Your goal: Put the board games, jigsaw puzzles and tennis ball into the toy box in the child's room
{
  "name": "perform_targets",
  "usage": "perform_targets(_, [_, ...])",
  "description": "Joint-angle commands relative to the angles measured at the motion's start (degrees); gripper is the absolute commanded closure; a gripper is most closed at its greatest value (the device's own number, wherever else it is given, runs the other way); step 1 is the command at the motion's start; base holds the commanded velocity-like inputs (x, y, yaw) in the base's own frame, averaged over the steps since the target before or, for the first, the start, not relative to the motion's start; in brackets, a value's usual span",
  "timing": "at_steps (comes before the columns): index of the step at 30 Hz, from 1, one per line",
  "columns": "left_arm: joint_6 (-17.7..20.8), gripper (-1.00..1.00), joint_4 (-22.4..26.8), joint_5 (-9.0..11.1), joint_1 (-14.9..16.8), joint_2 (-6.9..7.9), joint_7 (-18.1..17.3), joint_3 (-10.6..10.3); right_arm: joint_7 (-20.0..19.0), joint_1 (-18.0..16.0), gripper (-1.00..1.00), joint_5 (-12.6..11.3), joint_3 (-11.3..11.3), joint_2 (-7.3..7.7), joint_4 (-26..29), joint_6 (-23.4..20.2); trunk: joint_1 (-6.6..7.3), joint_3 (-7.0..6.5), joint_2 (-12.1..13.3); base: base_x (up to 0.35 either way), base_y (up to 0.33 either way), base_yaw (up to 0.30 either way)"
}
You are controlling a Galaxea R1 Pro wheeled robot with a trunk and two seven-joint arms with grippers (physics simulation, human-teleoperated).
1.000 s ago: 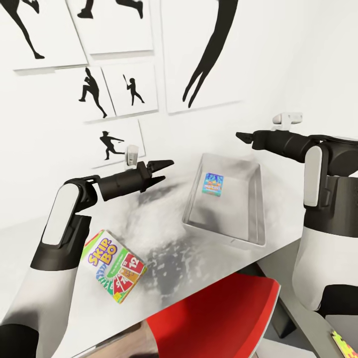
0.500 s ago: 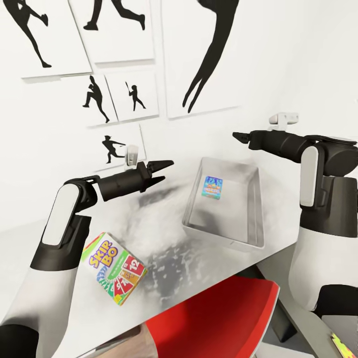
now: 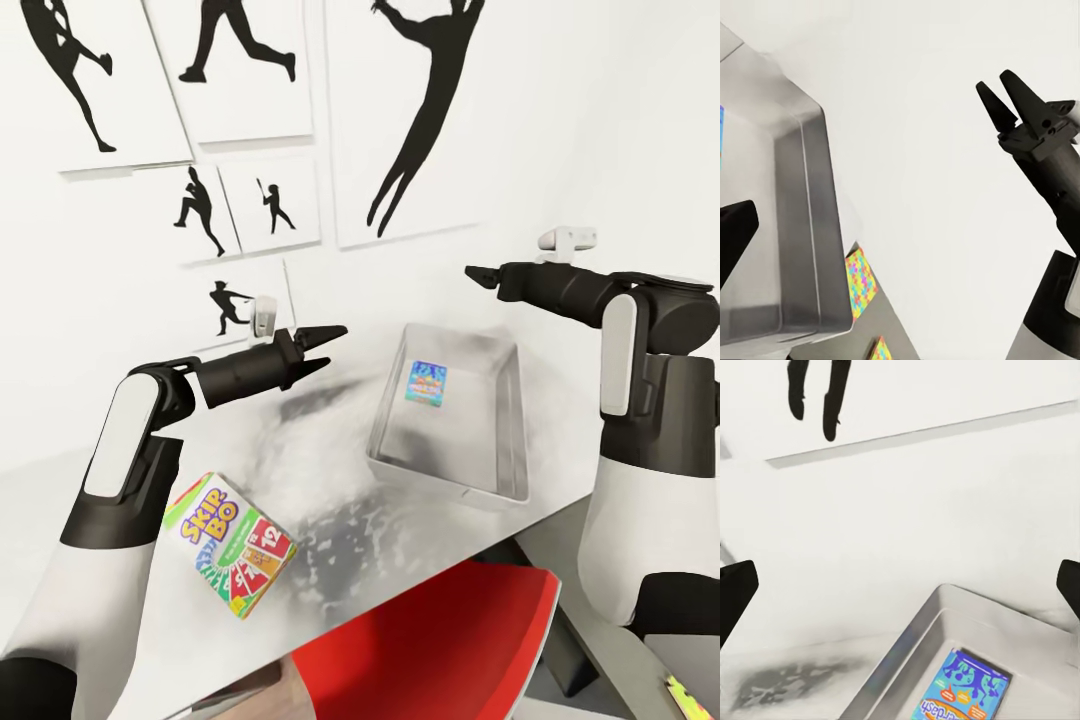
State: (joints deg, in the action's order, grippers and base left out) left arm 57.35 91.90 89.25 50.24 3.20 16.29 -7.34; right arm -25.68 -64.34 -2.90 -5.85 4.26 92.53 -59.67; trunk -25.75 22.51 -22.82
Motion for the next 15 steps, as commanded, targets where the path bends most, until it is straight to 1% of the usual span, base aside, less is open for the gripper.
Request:
perform_targets(1, [0.0, -1.0, 0.04, 0.58, 0.02, 0.02, 0.6, -0.03, 0.05, -0.05, -1.0, -0.27, -0.03, -0.04, 0.02, -0.33, -0.04, 0.0, -0.1, 0.0, 0.0, 0.0])
perform_targets(11, [-0.14, -1.0, -0.03, 0.56, -0.1, -0.14, 0.67, -0.14, 0.09, -0.01, -1.0, -0.27, 0.07, -0.3, 0.02, -0.33, -0.04, -0.94, -0.1, -0.001, 0.0, 0.0])
perform_targets(15, [-0.14, -1.0, 0.0, 0.57, -0.12, -0.17, 0.67, -0.23, 0.12, 0.0, -1.0, -0.24, 0.08, -0.36, 0.02, -0.33, -0.04, -1.31, -0.1, -0.06, 0.0, 0.0])
